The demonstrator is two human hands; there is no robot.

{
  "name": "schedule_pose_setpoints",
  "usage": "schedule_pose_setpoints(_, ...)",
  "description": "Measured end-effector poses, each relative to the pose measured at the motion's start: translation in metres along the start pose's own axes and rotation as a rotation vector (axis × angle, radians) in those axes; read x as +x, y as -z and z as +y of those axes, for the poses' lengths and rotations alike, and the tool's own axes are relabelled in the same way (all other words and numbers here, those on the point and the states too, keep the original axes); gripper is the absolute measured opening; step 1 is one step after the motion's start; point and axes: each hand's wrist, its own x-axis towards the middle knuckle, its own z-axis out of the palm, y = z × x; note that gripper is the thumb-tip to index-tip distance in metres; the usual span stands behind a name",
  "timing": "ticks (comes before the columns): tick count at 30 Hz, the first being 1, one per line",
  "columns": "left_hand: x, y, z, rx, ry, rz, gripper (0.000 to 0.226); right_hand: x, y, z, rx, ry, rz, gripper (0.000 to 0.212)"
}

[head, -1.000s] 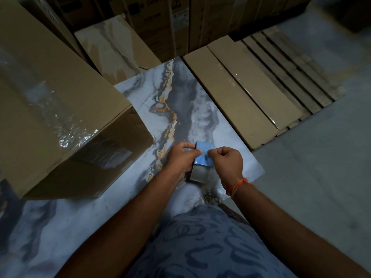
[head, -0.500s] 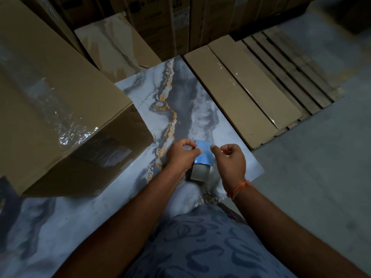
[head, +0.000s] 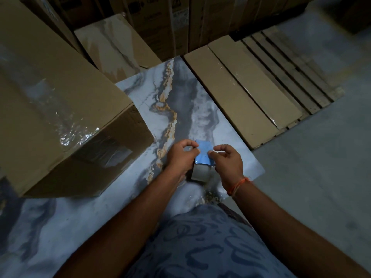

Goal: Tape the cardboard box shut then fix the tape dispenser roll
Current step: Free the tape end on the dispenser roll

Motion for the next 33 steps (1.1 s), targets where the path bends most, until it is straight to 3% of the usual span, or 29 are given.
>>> schedule_pose_setpoints(4, 0.001, 0.001, -0.001, -0.035, -0.007, -0.026, 0.020, -0.001, 0.005, 0.004, -0.006, 0.031, -0.035, 0.016)
schedule_pose_setpoints(16, 0.003, 0.003, -0.001, -0.068, 0.039, -0.073, 0.012, 0.001, 0.008, 0.001, 0.117, -0.017, -0.138, 0.017)
schedule_pose_setpoints(33, -0.001, 0.019, 0.000, -0.051, -0.071, -0.001, 0.015, -0.008, 0.000, 0.003, 0.325, 0.001, -0.221, 0.015)
